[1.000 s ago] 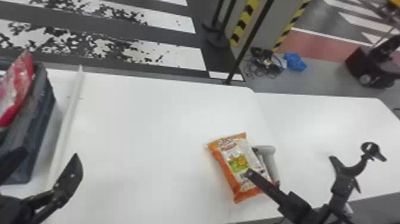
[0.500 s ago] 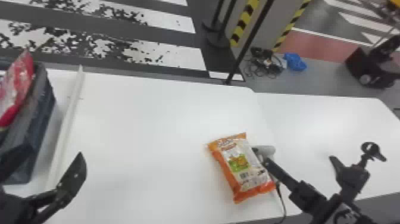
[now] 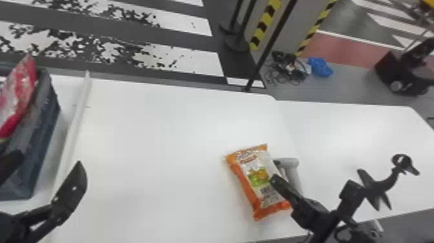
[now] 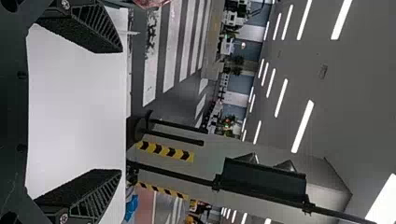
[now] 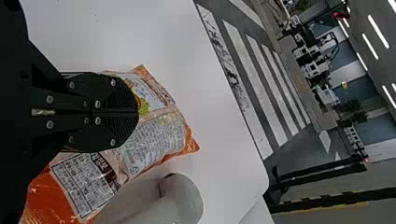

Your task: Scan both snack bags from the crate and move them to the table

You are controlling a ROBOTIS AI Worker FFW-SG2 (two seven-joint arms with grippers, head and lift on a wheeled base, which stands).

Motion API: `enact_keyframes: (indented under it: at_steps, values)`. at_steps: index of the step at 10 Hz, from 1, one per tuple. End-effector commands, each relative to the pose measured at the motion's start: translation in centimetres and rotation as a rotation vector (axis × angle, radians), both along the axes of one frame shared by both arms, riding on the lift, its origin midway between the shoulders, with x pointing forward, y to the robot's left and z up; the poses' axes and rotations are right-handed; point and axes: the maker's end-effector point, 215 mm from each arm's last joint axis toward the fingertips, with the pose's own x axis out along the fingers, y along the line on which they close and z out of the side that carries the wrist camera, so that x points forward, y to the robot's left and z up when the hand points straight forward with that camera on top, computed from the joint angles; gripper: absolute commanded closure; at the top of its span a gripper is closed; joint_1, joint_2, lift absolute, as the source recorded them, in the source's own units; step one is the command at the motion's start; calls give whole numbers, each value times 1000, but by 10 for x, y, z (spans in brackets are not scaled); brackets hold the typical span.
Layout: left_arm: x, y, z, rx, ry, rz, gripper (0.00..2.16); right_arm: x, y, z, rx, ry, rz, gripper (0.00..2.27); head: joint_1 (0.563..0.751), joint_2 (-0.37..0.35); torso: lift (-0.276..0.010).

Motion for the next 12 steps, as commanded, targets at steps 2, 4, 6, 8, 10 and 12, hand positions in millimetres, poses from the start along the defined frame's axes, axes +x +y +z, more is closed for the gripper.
enact_keyframes:
  at_steps: [2, 4, 6, 8, 10, 12]
  values:
    - [0, -3, 2, -8, 5, 5, 76, 17, 1, -1, -66, -59, 15, 2253, 695, -350, -87]
    - [1, -2, 0, -14, 17, 31, 76, 15, 6, -10, -59, -51, 25, 2253, 695, -350, -87]
    - [3, -3, 0, -18, 15, 36, 76, 9, 11, -16, -51, -57, 22, 2253, 695, -350, -87]
    - [4, -4, -3, -21, 20, 39, 76, -1, 17, -22, 0, -48, 10, 2253, 695, -350, -87]
    - [7, -5, -4, -23, 18, 44, 76, -9, 32, -28, 51, -43, 4, 2253, 695, -350, -87]
    - [9, -5, -10, -23, 25, 42, 76, -8, 52, -21, 83, -56, 31, 2253, 695, -350, -87]
